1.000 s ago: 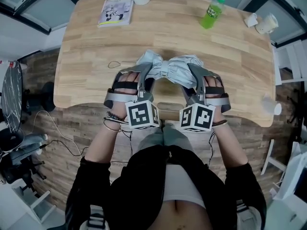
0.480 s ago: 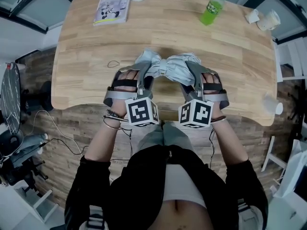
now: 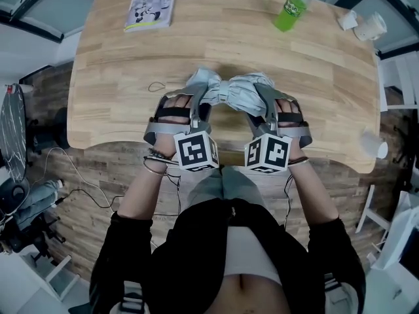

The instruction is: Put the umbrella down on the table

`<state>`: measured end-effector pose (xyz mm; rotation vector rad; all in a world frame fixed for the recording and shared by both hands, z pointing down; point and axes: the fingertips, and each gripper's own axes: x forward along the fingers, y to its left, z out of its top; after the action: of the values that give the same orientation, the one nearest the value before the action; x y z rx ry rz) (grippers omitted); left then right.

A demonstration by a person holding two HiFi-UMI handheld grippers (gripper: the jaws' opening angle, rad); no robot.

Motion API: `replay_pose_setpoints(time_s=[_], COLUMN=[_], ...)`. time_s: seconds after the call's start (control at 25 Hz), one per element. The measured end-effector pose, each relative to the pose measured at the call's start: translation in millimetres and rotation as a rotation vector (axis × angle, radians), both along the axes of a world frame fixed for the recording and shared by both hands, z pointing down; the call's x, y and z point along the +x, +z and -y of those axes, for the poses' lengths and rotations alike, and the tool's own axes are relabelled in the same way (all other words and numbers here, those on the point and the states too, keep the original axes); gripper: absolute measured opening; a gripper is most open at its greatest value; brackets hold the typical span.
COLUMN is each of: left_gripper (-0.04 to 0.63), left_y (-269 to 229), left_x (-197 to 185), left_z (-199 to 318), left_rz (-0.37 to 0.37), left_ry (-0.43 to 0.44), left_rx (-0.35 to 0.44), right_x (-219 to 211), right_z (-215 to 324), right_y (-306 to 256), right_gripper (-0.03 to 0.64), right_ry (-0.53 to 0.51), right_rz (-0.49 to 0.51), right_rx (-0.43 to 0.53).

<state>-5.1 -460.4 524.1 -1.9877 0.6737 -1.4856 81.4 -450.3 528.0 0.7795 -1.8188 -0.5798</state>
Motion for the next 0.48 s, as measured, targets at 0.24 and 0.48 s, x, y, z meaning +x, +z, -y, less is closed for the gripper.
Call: replay_pose_setpoints(time_s=[0.24, 0.48], left_gripper=[0.209, 0.209], left_y=[13, 25], left_x=[0, 2], left_z=[2, 3], left_rz=[0.016, 0.030], left_ry=[-0.006, -0.009], left_rx=[-0.027, -0.048], right_x=[0, 2], right_z=[2, 4], right_y=[14, 28], right_gripper=[0.313, 0.313], right_ry=[-0.006, -0.004], right_rz=[0.012, 0.027], right_rx=[-0.025, -0.063])
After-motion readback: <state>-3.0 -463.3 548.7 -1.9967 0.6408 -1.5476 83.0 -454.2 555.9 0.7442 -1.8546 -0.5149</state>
